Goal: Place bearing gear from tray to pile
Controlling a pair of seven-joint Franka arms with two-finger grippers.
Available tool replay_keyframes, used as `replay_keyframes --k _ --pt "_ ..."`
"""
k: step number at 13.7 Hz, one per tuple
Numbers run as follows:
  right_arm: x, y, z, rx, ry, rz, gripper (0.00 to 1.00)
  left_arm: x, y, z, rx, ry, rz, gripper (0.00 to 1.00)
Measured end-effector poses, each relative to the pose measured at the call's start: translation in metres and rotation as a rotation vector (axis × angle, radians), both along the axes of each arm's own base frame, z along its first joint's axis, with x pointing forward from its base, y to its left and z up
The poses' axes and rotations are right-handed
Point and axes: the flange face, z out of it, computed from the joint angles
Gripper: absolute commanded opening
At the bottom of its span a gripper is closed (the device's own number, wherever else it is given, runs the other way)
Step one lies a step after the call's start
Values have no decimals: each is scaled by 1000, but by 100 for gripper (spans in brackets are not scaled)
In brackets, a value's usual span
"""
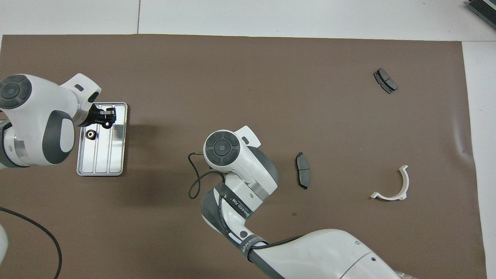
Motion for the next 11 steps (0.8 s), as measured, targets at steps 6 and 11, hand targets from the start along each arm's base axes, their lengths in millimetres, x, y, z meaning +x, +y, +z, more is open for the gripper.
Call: replay_keyframes --k 6,11 --pt "26 -47 49 -11 -9 -37 0 -12 -128 5 -42 -3 140 0" --pt "67 -169 88 -25 -12 -17 0 -59 -262 8 -77 -17 119 0"
